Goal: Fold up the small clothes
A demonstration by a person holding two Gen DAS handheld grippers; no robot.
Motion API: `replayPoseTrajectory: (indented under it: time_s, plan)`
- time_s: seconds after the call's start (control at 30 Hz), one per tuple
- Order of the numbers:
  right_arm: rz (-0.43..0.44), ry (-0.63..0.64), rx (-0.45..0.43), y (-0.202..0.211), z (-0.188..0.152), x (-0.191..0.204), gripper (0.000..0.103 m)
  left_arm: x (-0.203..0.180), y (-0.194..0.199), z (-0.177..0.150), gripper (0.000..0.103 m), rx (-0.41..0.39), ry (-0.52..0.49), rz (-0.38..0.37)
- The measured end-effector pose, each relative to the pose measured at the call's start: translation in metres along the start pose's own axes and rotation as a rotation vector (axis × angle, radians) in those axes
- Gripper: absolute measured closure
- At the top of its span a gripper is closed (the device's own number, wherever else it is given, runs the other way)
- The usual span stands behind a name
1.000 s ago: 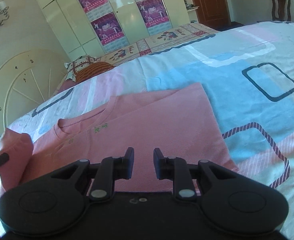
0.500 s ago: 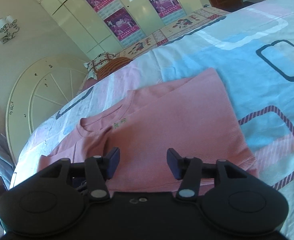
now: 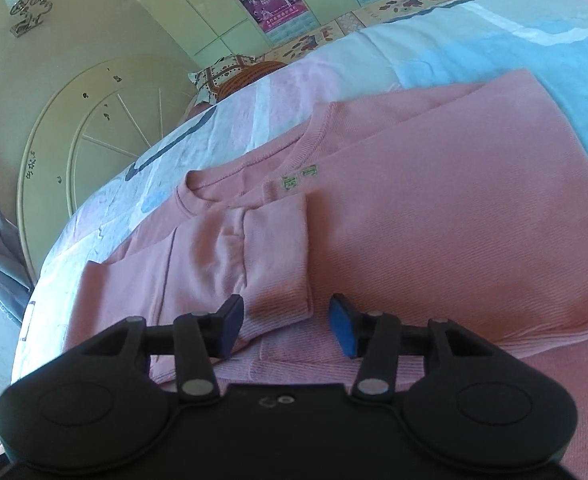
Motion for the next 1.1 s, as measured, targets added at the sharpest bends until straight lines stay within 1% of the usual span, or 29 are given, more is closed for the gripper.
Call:
replayPoseTrajectory:
  time_s: [0.03, 0.07, 0.1, 0.13, 0.17, 0.2, 0.23, 0.27, 0.33, 0.37, 0.4, 0.43, 0.47, 0.5, 0.63, 0.77, 0.8, 0.9, 0.93, 0.97, 1.0, 1.03, 1.07, 1.1]
  plan:
    - [-0.011, 0.019, 0.0, -0.002, 0.0, 0.004, 0.069, 0.001, -0.009, 0.001, 0.037, 0.008, 0.003, -0.012]
    - [-0.026, 0.041, 0.003, -0.005, 0.0, 0.009, 0.074, 0.0, -0.012, 0.001, 0.039, 0.008, -0.004, -0.02]
    - [-0.04, 0.069, 0.002, -0.007, 0.001, 0.013, 0.09, -0.004, -0.019, 0.003, 0.042, 0.007, -0.02, -0.016]
    - [-0.05, 0.095, 0.0, -0.008, 0.002, 0.017, 0.095, -0.007, -0.022, 0.003, 0.046, 0.004, -0.026, -0.017]
    - [-0.06, 0.121, -0.013, -0.006, 0.003, 0.021, 0.095, -0.006, -0.022, 0.004, 0.058, 0.002, -0.009, -0.024]
    - [-0.067, 0.148, -0.043, 0.001, 0.006, 0.025, 0.096, -0.005, -0.023, 0.007, 0.076, 0.002, 0.009, -0.031]
    - [-0.064, 0.162, -0.08, 0.01, 0.009, 0.029, 0.096, -0.004, -0.022, 0.008, 0.085, 0.002, 0.011, -0.032]
    - [-0.063, 0.171, -0.124, 0.023, 0.013, 0.032, 0.096, -0.005, -0.025, 0.01, 0.088, -0.001, 0.002, -0.031]
    - [-0.066, 0.211, -0.212, 0.046, 0.016, 0.036, 0.096, -0.004, -0.028, 0.009, 0.09, 0.006, 0.012, -0.048]
    - [-0.091, 0.242, -0.225, 0.05, 0.015, 0.035, 0.096, -0.003, -0.031, 0.009, 0.09, 0.004, 0.024, -0.058]
    - [-0.135, 0.266, -0.192, 0.046, 0.013, 0.031, 0.096, 0.0, -0.032, 0.009, 0.09, 0.007, 0.04, -0.066]
    - [-0.176, 0.267, -0.129, 0.035, 0.011, 0.022, 0.096, 0.0, -0.037, 0.012, 0.09, 0.012, 0.053, -0.073]
    - [-0.198, 0.234, -0.071, 0.026, 0.008, 0.01, 0.096, 0.0, -0.04, 0.013, 0.091, 0.016, 0.061, -0.078]
    - [-0.187, 0.198, -0.055, 0.023, 0.004, 0.001, 0.096, 0.001, -0.041, 0.013, 0.091, 0.018, 0.06, -0.081]
    - [-0.174, 0.161, -0.071, 0.023, -0.004, -0.007, 0.096, -0.001, -0.042, 0.015, 0.091, 0.02, 0.032, -0.086]
    - [-0.16, 0.147, -0.103, 0.032, -0.006, -0.002, 0.096, -0.002, -0.041, 0.016, 0.091, 0.024, 0.011, -0.088]
    - [-0.165, 0.153, -0.1, 0.032, -0.008, -0.002, 0.096, -0.002, -0.041, 0.016, 0.091, 0.023, 0.004, -0.089]
    - [-0.185, 0.136, -0.045, 0.022, -0.01, -0.008, 0.095, -0.003, -0.039, 0.017, 0.09, 0.026, -0.03, -0.099]
    - [-0.18, 0.127, -0.047, 0.024, -0.01, -0.008, 0.091, -0.002, -0.035, 0.018, 0.09, 0.024, -0.038, -0.103]
    - [-0.189, 0.13, -0.061, 0.029, -0.009, -0.007, 0.085, 0.001, -0.028, 0.019, 0.086, 0.017, -0.028, -0.11]
    - [-0.214, 0.148, -0.087, 0.036, -0.008, -0.004, 0.076, 0.004, -0.019, 0.02, 0.072, -0.008, -0.012, -0.113]
    - [-0.233, 0.179, -0.123, 0.045, -0.006, 0.0, 0.071, 0.007, -0.007, 0.022, 0.061, -0.055, 0.008, -0.107]
    - [-0.225, 0.196, -0.15, 0.052, -0.005, 0.004, 0.071, 0.007, 0.002, 0.024, 0.046, -0.091, 0.021, -0.106]
    - [-0.202, 0.208, -0.165, 0.056, -0.004, 0.009, 0.071, 0.004, 0.007, 0.026, 0.045, -0.114, 0.021, -0.118]
Point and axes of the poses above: each gripper's, at about its wrist camera, not at the fingertips, and y roughly against the way its jaws point, x to its left, z to its top, the point moved 1 cm from there along -y, roughly the way its jaws point, and after that the axes turned 3 degrees about -x, right-handed, at the moved point
